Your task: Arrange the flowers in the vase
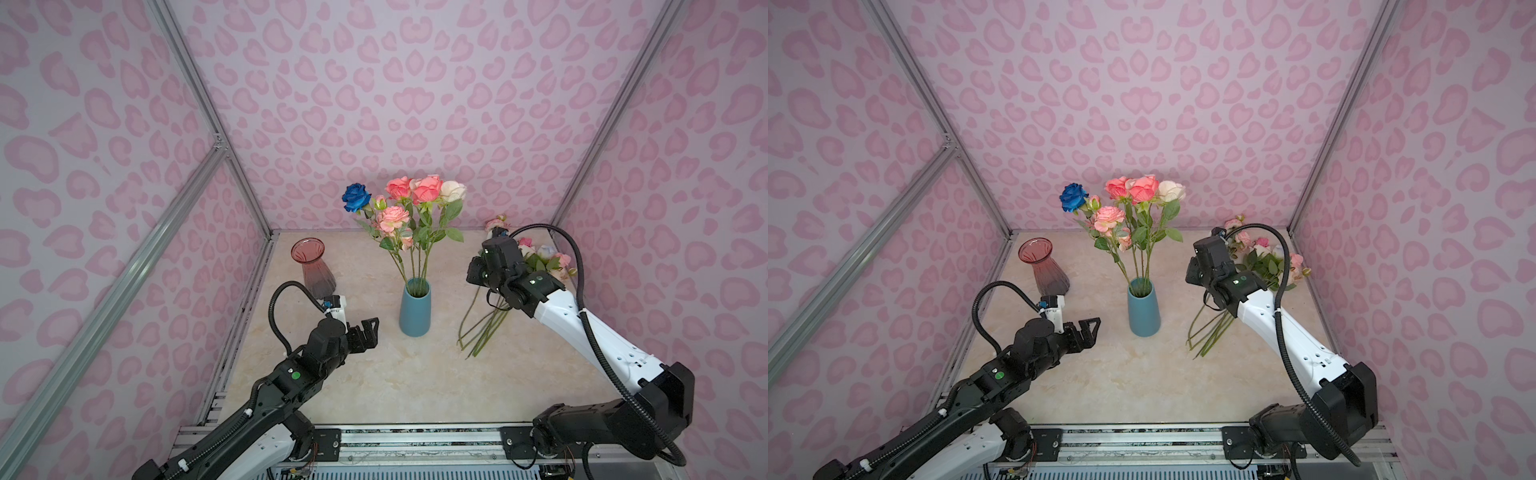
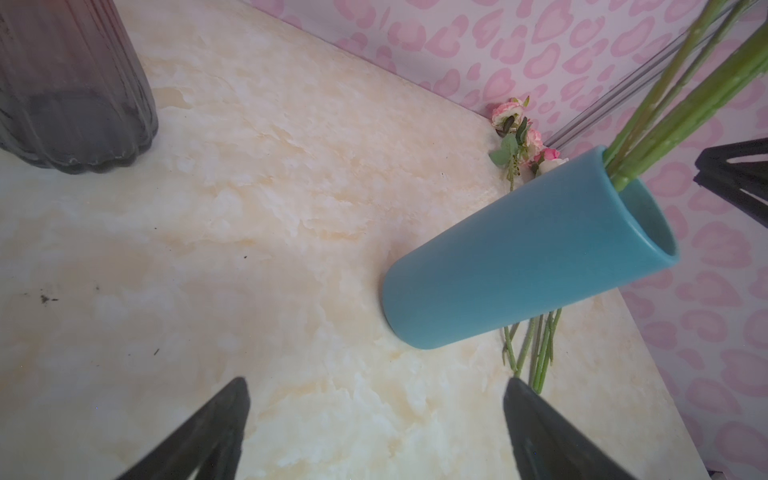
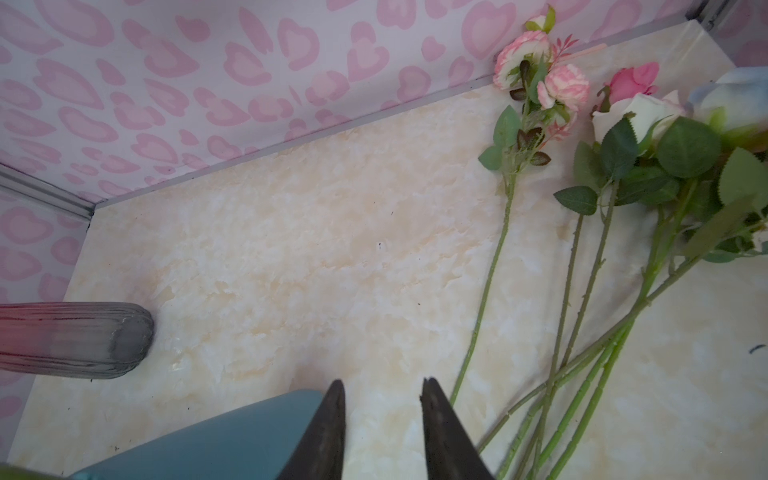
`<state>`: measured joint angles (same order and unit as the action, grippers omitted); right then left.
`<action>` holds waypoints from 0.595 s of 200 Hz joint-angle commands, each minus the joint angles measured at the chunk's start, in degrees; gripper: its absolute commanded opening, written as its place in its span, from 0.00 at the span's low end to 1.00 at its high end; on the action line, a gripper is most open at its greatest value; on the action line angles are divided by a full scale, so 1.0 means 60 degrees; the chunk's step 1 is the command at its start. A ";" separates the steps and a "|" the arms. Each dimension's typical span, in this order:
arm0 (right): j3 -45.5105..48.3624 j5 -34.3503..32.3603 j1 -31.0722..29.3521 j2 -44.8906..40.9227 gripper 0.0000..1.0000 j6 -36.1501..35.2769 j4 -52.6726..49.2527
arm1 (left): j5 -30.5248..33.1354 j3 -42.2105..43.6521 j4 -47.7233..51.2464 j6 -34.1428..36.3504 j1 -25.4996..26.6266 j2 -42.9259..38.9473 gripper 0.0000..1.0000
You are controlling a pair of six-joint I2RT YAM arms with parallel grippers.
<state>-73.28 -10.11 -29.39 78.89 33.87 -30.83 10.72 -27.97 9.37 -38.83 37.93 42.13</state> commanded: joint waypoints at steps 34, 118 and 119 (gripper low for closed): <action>-0.0853 -0.0147 -0.0626 0.0063 0.34 0.0187 -0.1712 | 0.0820 0.0301 0.0857 -0.0042 -0.0012 -0.1125 0.96; -0.3037 -0.0540 -0.2545 0.0576 0.40 0.0618 -0.3646 | 0.1397 0.0906 0.1809 -0.0728 -0.0012 -0.2856 0.97; -0.3051 -0.0534 -0.2566 0.0576 0.40 0.0629 -0.3648 | 0.1409 0.0916 0.1816 -0.0724 -0.0010 -0.2873 0.97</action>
<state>-89.43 -12.84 -42.61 81.45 36.40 -48.64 17.39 -22.74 18.57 -42.04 37.89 26.48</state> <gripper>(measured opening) 0.385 0.967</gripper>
